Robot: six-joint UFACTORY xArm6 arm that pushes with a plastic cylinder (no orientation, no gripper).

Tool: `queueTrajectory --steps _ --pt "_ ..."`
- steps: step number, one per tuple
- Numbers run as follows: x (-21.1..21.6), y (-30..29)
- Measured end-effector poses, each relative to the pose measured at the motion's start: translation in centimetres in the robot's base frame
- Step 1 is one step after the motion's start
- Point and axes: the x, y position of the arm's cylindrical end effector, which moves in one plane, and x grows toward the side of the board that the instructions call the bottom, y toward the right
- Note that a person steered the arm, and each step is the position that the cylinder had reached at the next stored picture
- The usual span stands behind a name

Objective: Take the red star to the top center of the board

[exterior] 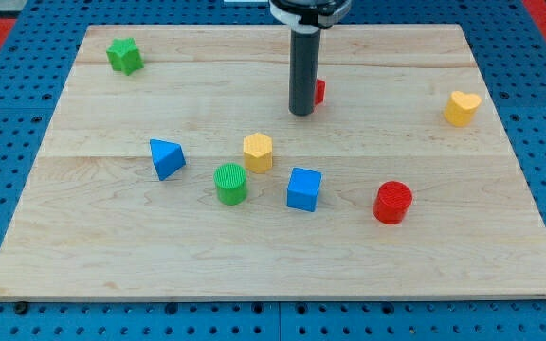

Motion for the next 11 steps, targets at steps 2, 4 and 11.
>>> queueTrajectory --steps 2,4,11 --pt "-3.4 2.9" --pt "-4.4 5.5" --pt "-14.9 2.0"
